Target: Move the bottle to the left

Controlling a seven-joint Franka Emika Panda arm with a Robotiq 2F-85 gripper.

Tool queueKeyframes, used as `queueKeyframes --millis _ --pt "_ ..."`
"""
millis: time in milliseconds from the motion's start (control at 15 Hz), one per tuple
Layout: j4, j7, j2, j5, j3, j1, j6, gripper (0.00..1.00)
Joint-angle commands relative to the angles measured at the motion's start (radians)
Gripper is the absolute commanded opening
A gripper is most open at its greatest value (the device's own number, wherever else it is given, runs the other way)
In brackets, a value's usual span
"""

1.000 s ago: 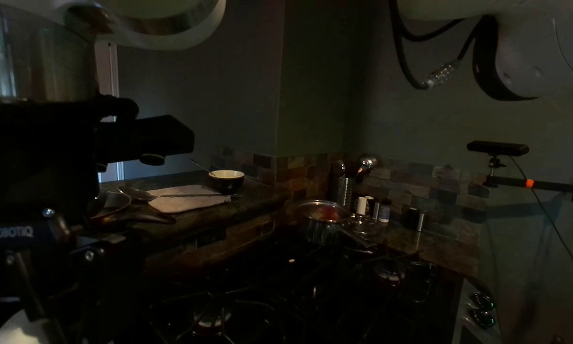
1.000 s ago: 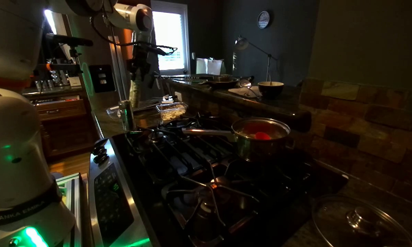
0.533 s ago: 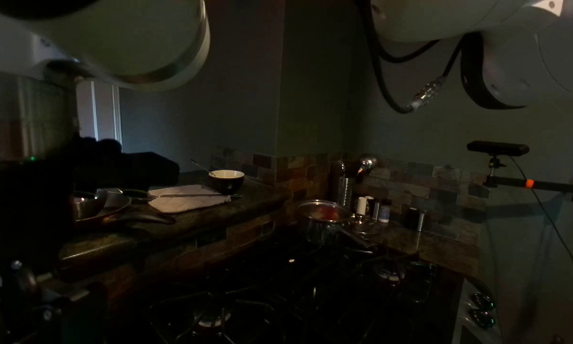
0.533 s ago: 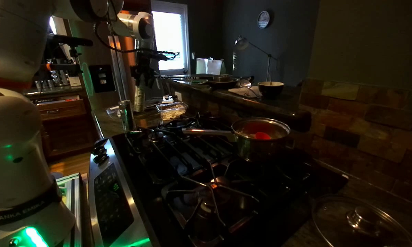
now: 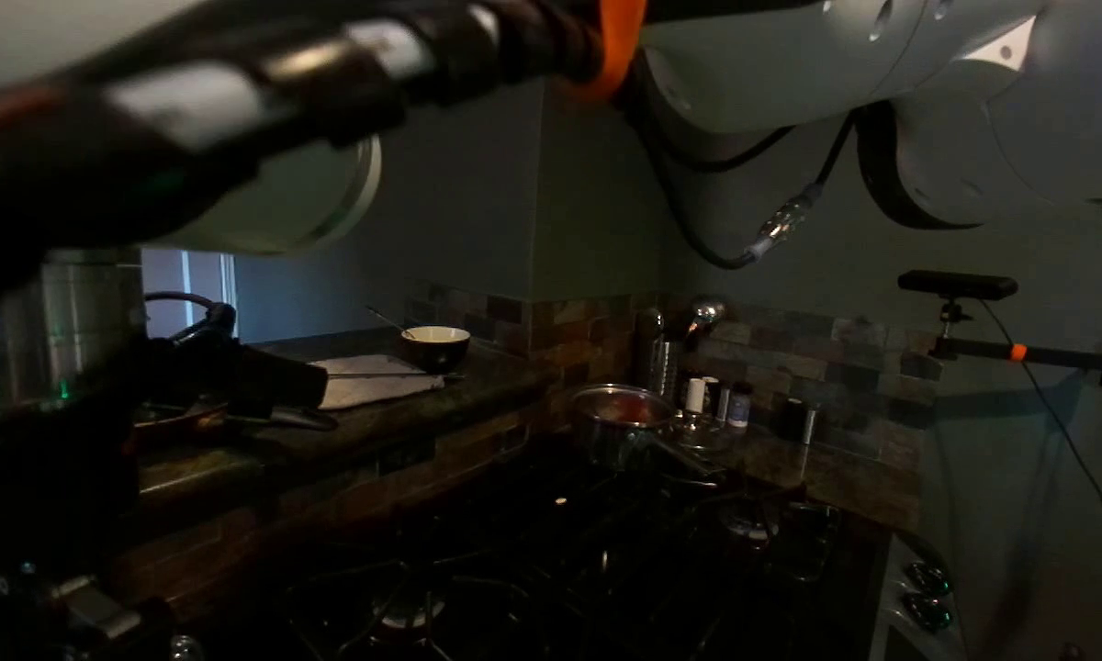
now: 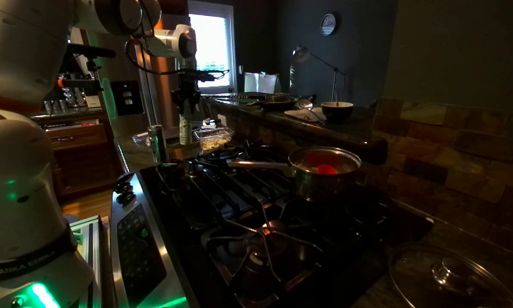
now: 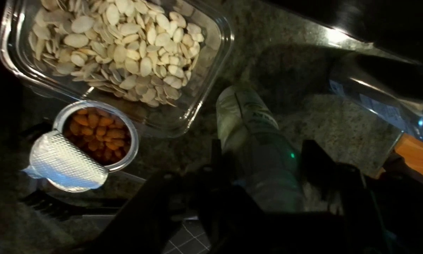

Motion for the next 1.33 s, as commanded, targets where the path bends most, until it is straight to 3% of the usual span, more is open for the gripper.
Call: queueKeyframes --millis 0,333,533,867,1267 --pt "-0.003 0.094 -0.006 -0.100 -0.039 0.039 0.035 0.33" --pt "-0.004 0.223 -0.003 -0.238 -0.067 0.070 0.037 0.33" --pt "-0.003 0.258 -0.003 -0.240 -0.057 0.064 0.034 0.33" --pt "-0.026 0.314 -0.004 -0.178 -0.038 0.033 0.126 0.33" --pt "-0.038 0.387 0.000 -0.215 -0.065 0.037 0.168 0.33"
